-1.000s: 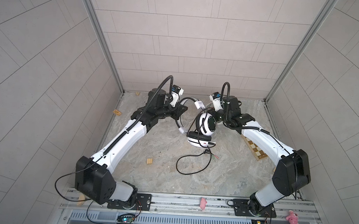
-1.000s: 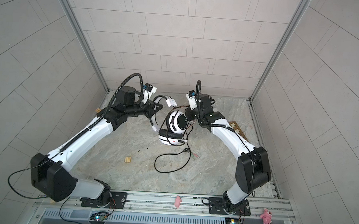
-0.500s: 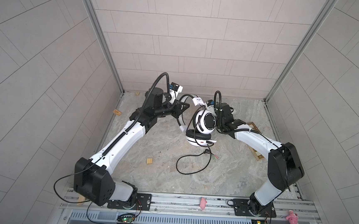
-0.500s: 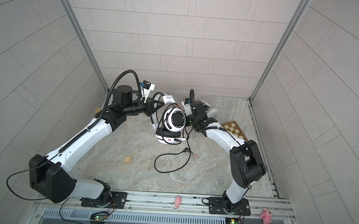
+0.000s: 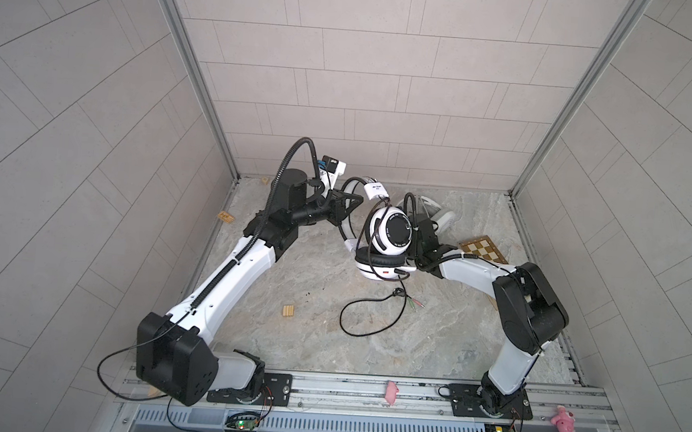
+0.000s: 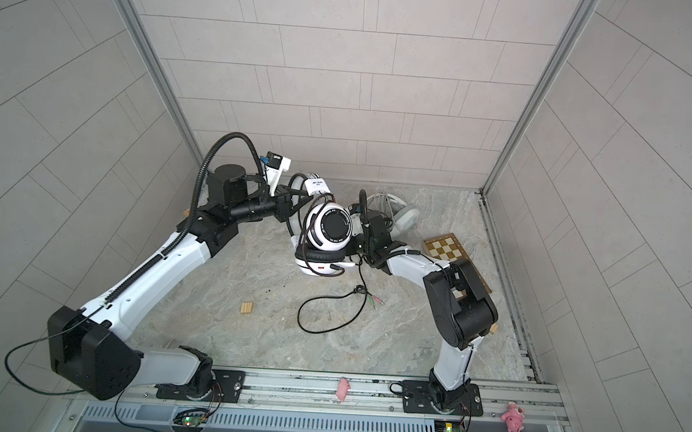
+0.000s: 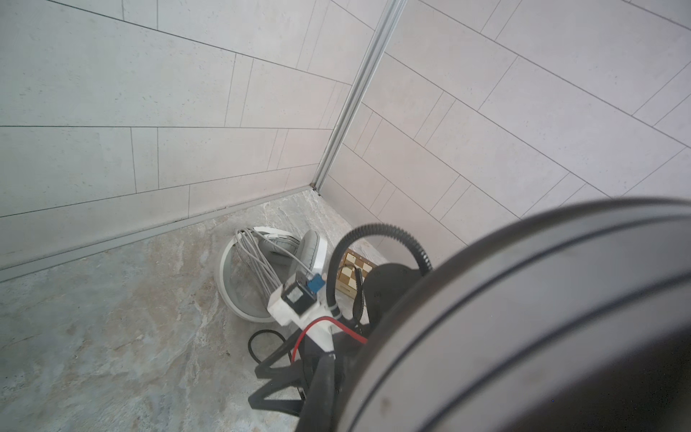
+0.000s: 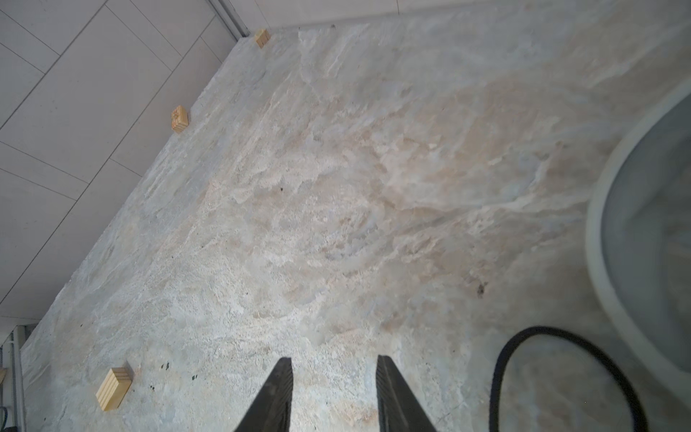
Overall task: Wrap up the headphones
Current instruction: 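Wrap the cable over the headset with right gripper while left gripper holds it, then open the right gripper off the cable and draw it back toward the robot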
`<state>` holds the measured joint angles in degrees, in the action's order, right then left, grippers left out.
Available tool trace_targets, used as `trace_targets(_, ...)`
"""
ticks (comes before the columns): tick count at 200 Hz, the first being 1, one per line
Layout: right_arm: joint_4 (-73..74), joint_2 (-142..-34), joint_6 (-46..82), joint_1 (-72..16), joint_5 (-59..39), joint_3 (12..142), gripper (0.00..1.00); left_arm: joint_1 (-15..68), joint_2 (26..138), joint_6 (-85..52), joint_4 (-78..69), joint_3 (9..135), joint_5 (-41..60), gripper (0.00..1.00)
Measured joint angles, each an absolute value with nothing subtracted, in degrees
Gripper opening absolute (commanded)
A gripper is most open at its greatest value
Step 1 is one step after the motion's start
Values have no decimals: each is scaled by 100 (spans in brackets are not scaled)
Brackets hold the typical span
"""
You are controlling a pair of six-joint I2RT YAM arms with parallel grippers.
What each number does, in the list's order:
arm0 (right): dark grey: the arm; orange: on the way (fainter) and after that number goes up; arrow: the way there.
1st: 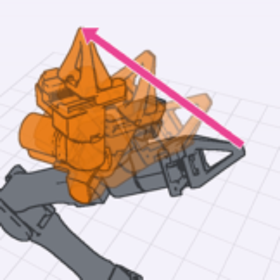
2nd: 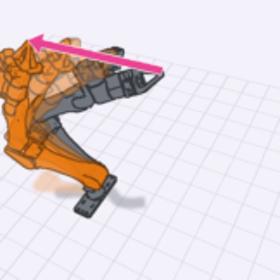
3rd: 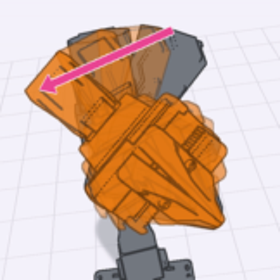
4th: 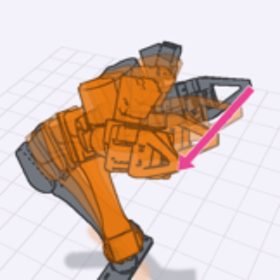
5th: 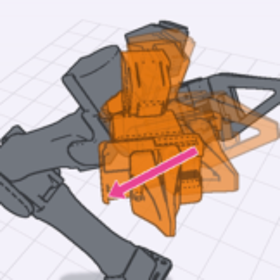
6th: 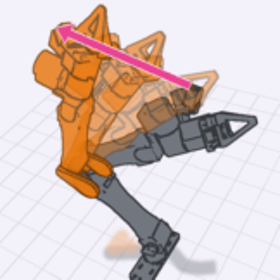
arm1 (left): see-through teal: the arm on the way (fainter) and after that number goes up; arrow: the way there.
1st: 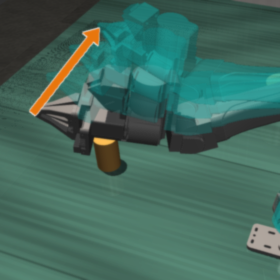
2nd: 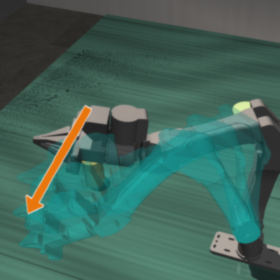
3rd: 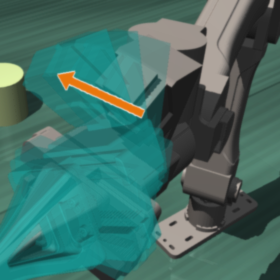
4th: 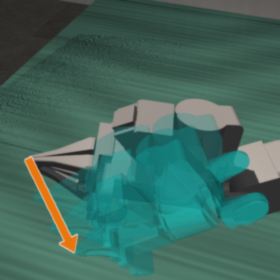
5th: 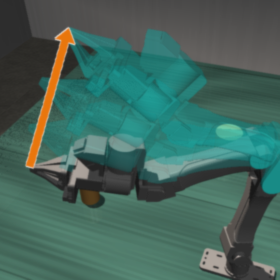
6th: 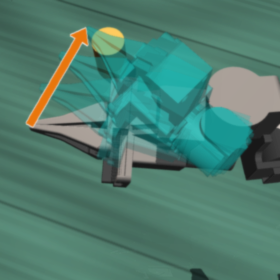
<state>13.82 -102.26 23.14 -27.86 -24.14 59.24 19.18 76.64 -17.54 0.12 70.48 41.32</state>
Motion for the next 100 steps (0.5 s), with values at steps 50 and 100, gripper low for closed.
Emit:
trace_targets(50, 2051, -10363, 2578, -2993, -2416, 5266, 28, 1420, 7601, -2508, -799, 6667, 4091, 0)
trace_targets(100, 2665, -10508, 2773, -3153, -2397, 4899, 9, 727, 7616, -3489, -1372, 6361, 3673, 0)
